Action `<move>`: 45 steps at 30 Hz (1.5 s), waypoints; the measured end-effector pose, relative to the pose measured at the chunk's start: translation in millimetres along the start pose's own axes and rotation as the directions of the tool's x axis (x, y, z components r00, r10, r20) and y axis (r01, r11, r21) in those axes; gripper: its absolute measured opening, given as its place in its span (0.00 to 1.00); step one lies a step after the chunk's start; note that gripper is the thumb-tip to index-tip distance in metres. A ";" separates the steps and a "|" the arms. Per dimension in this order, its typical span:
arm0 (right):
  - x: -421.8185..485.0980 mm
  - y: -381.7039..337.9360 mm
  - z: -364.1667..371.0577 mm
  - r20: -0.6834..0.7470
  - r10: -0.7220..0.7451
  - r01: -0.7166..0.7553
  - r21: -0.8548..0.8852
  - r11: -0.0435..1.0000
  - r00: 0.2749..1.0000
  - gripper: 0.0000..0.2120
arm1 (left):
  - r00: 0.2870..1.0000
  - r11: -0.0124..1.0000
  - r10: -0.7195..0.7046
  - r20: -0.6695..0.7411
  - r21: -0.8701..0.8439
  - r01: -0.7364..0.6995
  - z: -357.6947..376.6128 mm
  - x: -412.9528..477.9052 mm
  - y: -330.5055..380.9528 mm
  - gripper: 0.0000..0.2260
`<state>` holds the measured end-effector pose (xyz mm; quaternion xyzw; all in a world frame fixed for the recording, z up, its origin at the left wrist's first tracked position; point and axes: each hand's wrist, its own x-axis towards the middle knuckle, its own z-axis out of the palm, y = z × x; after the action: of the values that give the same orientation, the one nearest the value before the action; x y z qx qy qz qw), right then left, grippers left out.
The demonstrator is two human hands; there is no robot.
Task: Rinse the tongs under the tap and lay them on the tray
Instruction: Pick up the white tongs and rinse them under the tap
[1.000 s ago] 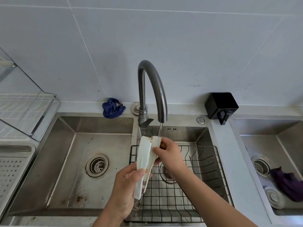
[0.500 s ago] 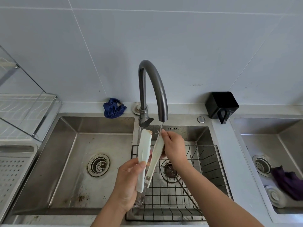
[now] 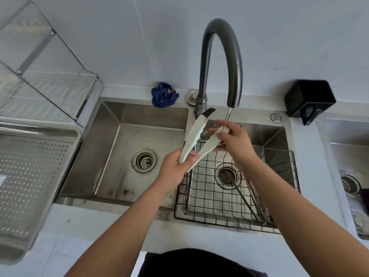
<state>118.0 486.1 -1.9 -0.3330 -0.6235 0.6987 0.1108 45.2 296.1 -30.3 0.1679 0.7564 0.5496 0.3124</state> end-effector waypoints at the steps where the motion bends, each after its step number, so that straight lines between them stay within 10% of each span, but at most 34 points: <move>1: -1.4 2.4 -1.4 0.021 0.013 -0.014 0.035 0.999 1.000 0.14 | 1.000 1.000 -0.003 -0.004 0.008 0.003 -1.9 0.9 -2.8 0.04; 6: -3.3 5.4 1.6 -0.058 0.080 -0.076 0.069 0.995 0.995 0.11 | 1.000 0.998 0.023 0.007 0.064 -0.024 -13.6 11.3 2.1 0.13; 12: -3.2 9.7 -2.2 -0.255 -0.126 -0.010 -0.475 0.880 0.959 0.14 | 0.997 0.982 0.083 0.011 0.169 -0.083 -11.6 12.0 7.8 0.19; 18: -9.9 14.6 2.6 -0.119 0.154 -0.148 0.058 0.987 0.981 0.15 | 0.995 0.939 0.096 -0.015 0.334 -0.086 -13.9 8.3 7.0 0.09; 25: -8.8 21.3 12.9 -0.305 0.039 -0.066 -0.078 0.995 0.951 0.13 | 0.996 0.956 0.022 -0.090 0.295 0.006 -1.5 -3.5 -2.8 0.09; 34: -8.4 20.2 5.5 0.026 0.052 -0.055 0.144 0.988 0.998 0.11 | 0.991 0.996 -0.078 -0.110 0.022 0.081 -4.9 1.6 -3.0 0.12; 39: -4.6 15.9 9.9 -0.189 -0.049 -0.009 -0.294 0.956 0.981 0.13 | 0.989 0.998 -0.060 -0.134 0.015 0.063 -1.9 -2.1 -12.5 0.09; 45: -9.9 16.3 9.7 0.119 0.048 -0.070 0.184 0.980 0.992 0.12 | 0.988 0.996 -0.070 -0.141 -0.072 0.061 -4.7 -1.3 -13.4 0.12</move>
<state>123.8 469.5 -14.0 -0.2989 -0.5497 0.7754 0.0851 44.3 287.3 -41.6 0.0924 0.7628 0.5750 0.2808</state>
